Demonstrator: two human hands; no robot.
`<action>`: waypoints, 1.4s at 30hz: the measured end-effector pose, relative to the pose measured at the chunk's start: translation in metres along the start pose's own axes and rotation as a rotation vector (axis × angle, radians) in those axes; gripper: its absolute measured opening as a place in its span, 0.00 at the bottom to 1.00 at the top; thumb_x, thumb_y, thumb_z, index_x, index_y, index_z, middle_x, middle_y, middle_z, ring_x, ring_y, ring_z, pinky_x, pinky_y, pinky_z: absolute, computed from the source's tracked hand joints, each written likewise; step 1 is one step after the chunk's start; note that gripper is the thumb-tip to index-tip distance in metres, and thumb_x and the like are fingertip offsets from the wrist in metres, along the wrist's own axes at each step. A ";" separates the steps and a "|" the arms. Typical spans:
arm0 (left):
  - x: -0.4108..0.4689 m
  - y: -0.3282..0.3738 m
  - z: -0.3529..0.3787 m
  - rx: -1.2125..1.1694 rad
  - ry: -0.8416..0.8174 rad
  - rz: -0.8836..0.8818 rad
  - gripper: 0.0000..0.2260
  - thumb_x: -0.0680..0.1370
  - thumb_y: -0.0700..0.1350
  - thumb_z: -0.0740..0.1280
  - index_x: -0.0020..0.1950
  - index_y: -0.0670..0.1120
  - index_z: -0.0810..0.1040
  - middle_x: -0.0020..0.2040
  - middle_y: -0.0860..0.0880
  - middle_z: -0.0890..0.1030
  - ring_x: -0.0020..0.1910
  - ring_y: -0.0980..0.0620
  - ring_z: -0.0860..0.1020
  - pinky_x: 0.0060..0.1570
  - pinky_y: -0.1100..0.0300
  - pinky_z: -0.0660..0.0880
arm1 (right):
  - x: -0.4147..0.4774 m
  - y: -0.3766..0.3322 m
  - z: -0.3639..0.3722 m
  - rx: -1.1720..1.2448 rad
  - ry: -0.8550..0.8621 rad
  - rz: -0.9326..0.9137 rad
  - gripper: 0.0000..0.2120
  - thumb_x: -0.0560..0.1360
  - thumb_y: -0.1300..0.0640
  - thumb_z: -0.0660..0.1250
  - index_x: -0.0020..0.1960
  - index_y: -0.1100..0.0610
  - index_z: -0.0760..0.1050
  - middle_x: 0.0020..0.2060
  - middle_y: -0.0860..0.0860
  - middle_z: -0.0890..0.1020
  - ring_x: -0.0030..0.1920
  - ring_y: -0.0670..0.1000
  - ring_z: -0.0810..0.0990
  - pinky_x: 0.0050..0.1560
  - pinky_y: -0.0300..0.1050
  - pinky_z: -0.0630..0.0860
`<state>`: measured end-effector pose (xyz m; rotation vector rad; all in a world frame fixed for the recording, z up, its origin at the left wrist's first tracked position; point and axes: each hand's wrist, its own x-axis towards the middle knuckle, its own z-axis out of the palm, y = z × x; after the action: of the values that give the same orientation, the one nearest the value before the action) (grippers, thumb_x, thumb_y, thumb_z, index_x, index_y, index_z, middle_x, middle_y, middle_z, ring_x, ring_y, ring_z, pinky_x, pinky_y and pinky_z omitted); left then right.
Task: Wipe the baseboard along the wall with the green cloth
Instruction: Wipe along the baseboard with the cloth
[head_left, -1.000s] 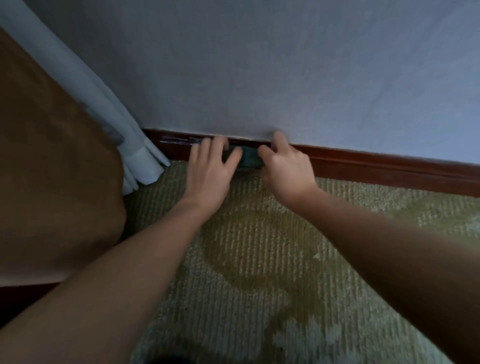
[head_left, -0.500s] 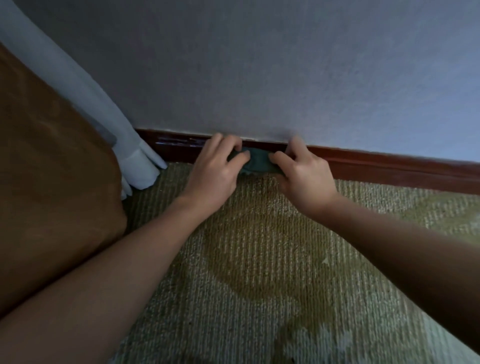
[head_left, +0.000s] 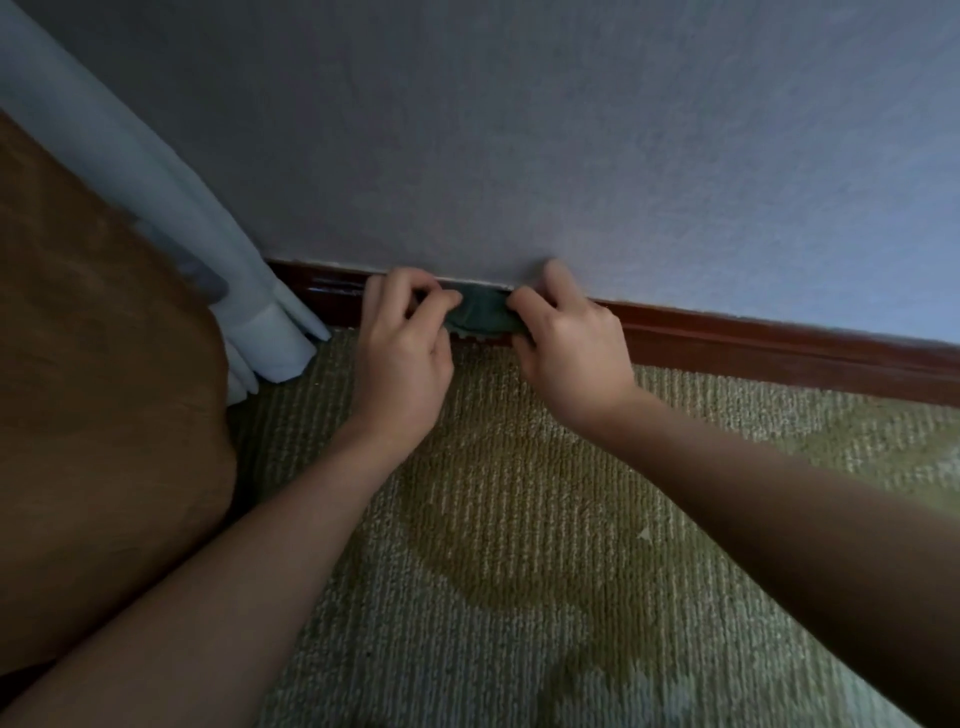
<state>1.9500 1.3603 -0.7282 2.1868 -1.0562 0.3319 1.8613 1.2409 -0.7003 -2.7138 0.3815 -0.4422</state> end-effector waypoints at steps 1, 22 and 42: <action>0.000 -0.003 -0.002 0.012 -0.010 0.018 0.10 0.69 0.26 0.65 0.48 0.33 0.80 0.46 0.36 0.77 0.48 0.44 0.71 0.48 0.57 0.69 | 0.001 -0.004 0.001 -0.005 -0.005 0.009 0.06 0.66 0.71 0.69 0.43 0.68 0.77 0.44 0.68 0.76 0.27 0.61 0.76 0.23 0.50 0.73; -0.003 0.005 0.000 0.003 -0.115 0.064 0.14 0.65 0.22 0.65 0.48 0.31 0.80 0.47 0.35 0.77 0.45 0.37 0.75 0.43 0.47 0.76 | -0.008 0.009 -0.005 -0.215 -0.059 -0.138 0.15 0.61 0.73 0.74 0.48 0.69 0.78 0.38 0.65 0.76 0.31 0.61 0.76 0.21 0.39 0.64; 0.001 -0.010 -0.011 0.083 -0.206 0.216 0.08 0.70 0.26 0.65 0.47 0.30 0.80 0.45 0.34 0.78 0.41 0.36 0.77 0.34 0.48 0.76 | -0.001 0.000 0.004 -0.095 -0.056 -0.081 0.10 0.65 0.72 0.71 0.46 0.70 0.77 0.38 0.67 0.74 0.29 0.62 0.76 0.20 0.47 0.72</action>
<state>1.9586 1.3719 -0.7244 2.2205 -1.4206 0.2536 1.8621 1.2425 -0.7043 -2.8350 0.2851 -0.3787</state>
